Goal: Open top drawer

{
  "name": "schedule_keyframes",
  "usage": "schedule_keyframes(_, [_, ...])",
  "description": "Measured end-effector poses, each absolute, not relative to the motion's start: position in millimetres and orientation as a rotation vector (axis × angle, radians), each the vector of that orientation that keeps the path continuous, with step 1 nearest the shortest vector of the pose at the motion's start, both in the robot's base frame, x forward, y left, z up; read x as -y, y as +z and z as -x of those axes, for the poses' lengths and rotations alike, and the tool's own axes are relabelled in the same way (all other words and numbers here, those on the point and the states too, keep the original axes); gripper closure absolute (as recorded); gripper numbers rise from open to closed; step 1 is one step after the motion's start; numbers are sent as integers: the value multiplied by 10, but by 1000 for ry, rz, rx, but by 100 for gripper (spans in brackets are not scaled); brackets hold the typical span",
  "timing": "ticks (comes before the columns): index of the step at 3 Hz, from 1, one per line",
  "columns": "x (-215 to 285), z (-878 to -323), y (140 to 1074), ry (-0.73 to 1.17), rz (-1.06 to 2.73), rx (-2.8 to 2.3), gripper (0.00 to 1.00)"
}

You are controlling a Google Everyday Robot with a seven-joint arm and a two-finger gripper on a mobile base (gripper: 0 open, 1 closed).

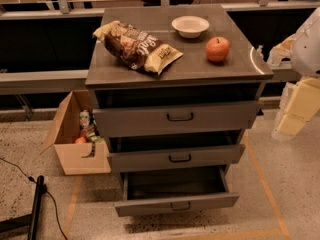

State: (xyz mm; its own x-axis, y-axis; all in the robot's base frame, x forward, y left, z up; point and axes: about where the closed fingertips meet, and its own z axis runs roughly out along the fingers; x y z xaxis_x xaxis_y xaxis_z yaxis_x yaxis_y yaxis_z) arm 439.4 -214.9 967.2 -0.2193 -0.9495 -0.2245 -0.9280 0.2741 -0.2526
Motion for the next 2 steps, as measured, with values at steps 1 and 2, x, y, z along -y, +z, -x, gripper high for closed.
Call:
schedule_keyframes(1, [2122, -4389, 9445, -113, 1727, -2174, 0])
schedule_keyframes(2, [2094, -4453, 9104, -143, 1731, -2163, 0])
